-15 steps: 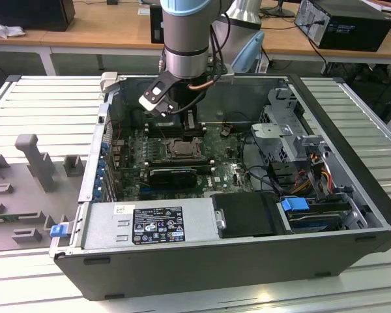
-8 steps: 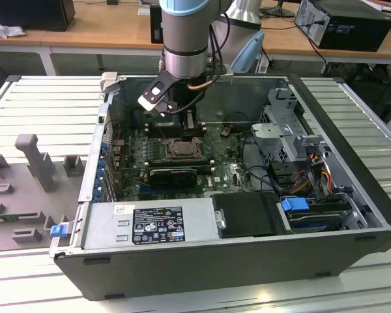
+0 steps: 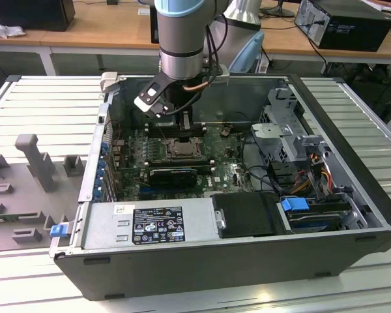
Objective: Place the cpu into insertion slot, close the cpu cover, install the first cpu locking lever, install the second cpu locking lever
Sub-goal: 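Close the cpu cover, then install the first cpu locking lever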
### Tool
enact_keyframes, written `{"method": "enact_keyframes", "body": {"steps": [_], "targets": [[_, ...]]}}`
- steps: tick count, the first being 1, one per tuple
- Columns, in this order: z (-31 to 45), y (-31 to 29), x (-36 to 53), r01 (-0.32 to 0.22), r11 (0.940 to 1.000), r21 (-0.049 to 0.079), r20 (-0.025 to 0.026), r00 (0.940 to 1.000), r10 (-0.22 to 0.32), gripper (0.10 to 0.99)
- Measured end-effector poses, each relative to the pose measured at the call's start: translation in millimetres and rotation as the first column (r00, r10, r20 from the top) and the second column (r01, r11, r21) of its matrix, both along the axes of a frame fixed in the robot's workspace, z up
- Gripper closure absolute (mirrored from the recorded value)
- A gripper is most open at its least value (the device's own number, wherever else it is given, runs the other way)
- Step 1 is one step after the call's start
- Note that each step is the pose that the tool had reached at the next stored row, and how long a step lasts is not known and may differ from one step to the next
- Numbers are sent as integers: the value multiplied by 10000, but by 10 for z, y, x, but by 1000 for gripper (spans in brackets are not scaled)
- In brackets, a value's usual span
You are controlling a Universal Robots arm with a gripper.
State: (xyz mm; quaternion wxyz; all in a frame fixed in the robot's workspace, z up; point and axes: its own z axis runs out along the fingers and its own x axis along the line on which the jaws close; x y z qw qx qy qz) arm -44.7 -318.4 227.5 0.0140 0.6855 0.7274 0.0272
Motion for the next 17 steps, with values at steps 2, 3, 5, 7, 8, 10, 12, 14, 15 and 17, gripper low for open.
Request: {"method": "enact_keyframes", "body": {"steps": [2,3,5,7,8,10,12,14,15,17], "targets": [[-16,0,-10,-2,10000,1,1,10000,2,980],[-19,0,-12,-2,10000,1,0,10000,2,980],[-20,0,-15,0,10000,-1,-1,10000,0,980],[-22,1,-21,0,10000,2,1,10000,0,980],[-22,1,-23,0,10000,3,1,10000,0,980],[-22,1,-28,-1,10000,2,1,10000,1,980],[-22,1,-30,-1,10000,2,1,10000,1,980],[-22,1,-31,-1,10000,2,1,10000,1,980],[-12,0,-31,-1,10000,0,0,10000,1,980],[36,0,-31,0,10000,2,1,10000,0,980]]}}
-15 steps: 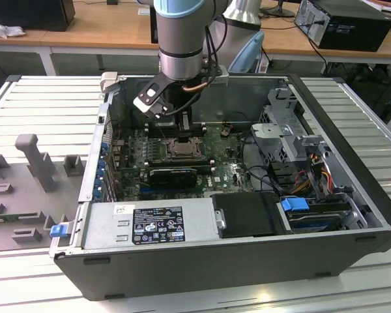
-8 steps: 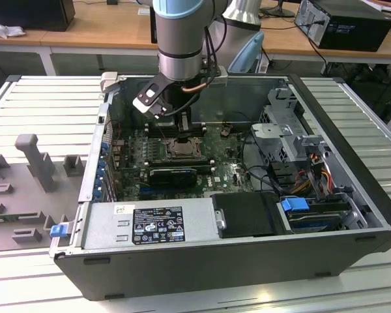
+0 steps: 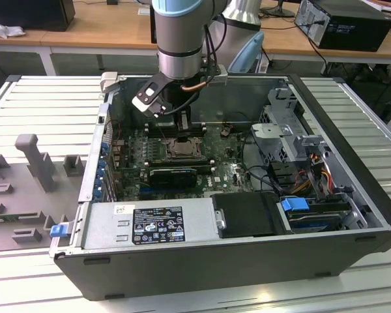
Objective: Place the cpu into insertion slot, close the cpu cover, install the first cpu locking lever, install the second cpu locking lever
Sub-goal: 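Install the first cpu locking lever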
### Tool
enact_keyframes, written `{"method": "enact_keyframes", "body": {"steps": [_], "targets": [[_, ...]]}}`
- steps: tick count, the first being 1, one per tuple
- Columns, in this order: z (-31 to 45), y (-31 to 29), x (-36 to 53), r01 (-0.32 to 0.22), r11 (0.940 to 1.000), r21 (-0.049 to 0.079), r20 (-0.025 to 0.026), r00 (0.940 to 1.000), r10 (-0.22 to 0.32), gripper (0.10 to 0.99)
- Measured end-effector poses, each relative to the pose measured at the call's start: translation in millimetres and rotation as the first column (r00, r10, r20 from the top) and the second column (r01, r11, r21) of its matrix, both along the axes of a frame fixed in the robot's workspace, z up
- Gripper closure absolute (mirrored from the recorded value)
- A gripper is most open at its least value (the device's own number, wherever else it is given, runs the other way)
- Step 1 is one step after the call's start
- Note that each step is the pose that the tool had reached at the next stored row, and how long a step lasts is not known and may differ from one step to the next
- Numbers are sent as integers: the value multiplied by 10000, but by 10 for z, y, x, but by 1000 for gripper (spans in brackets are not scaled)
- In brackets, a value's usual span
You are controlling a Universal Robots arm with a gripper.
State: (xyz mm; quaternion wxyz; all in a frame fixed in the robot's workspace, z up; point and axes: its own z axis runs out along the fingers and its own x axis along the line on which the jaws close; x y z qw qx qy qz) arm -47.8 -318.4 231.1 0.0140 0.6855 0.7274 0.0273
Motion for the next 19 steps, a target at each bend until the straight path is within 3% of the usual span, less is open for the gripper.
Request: {"method": "enact_keyframes", "body": {"steps": [5,10,14,19], "targets": [[90,0,0,0,10000,-1,0,10000,0,980],[321,0,0,0,10000,0,0,10000,0,980],[405,0,0,0,10000,-1,0,10000,0,980],[582,0,0,0,10000,-1,0,10000,0,980]]}}
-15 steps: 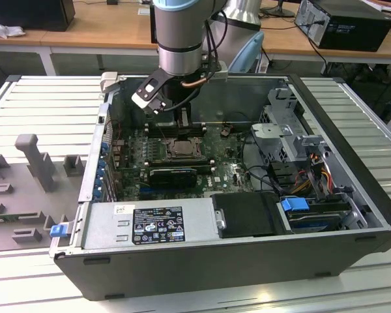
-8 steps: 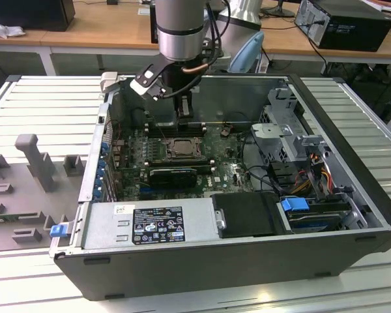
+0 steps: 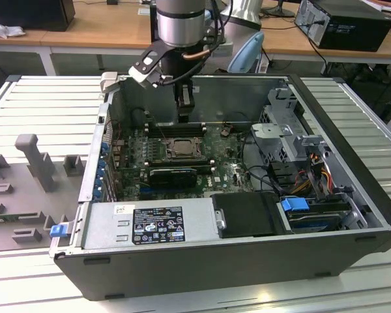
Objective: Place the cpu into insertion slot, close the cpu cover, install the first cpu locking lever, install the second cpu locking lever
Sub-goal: 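Install the first cpu locking lever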
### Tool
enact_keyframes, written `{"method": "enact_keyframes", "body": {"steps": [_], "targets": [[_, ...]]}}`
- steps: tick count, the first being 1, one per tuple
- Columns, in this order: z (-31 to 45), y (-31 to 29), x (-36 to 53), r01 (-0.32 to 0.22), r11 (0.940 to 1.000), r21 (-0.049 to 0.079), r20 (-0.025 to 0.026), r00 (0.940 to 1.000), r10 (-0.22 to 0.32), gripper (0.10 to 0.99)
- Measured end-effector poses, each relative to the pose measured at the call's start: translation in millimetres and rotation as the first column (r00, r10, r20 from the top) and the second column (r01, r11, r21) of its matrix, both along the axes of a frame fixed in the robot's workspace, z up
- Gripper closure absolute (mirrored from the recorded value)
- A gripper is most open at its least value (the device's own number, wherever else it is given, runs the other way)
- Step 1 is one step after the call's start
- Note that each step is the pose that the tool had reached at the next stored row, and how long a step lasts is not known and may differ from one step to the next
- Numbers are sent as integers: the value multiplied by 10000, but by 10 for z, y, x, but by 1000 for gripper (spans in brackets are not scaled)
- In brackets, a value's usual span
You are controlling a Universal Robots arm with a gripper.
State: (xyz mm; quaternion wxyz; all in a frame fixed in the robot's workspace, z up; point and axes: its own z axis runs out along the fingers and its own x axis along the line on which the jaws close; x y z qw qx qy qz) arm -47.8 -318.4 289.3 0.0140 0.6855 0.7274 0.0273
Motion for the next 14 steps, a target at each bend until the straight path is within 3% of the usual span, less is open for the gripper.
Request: {"method": "enact_keyframes", "body": {"steps": [1,3,7,14], "targets": [[19,0,0,-1,10000,2,1,10000,1,980],[10,0,0,-551,9985,-3,0,9985,551,980],[8,0,0,-1413,9900,-3,-1,9900,1413,980],[8,0,0,-1868,9824,-3,0,9824,1868,980]]}}
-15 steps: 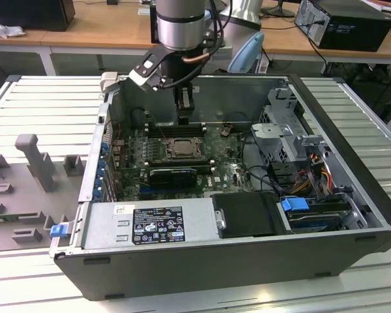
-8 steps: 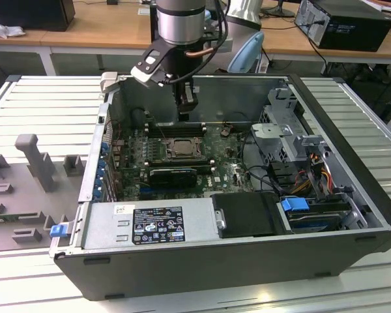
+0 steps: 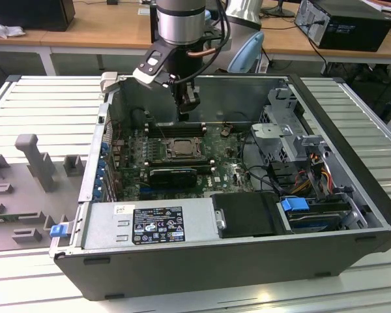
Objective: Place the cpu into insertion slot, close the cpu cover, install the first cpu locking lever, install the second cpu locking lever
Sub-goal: 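Install the first cpu locking lever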
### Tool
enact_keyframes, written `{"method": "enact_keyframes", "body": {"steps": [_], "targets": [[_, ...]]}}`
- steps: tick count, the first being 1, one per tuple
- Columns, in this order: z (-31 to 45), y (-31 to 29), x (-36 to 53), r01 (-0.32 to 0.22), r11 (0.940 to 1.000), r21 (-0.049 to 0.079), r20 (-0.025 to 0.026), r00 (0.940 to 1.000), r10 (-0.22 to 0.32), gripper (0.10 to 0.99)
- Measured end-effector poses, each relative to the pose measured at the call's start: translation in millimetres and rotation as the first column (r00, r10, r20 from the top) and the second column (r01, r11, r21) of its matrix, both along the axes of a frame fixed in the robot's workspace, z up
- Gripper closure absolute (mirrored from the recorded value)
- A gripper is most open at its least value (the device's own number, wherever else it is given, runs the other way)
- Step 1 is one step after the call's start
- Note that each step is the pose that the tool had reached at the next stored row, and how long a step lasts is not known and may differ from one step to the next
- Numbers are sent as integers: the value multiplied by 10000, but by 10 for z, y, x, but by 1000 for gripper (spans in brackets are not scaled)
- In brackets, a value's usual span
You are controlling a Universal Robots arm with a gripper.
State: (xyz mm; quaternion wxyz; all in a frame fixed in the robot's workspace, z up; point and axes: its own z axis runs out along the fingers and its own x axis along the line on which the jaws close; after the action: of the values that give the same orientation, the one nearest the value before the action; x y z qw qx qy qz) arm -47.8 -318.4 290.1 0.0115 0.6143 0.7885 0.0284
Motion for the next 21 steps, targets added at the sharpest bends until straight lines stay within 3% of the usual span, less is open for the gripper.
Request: {"method": "enact_keyframes", "body": {"steps": [21], "targets": [[0,0,0,-879,9961,1,0,9961,879,980]]}}
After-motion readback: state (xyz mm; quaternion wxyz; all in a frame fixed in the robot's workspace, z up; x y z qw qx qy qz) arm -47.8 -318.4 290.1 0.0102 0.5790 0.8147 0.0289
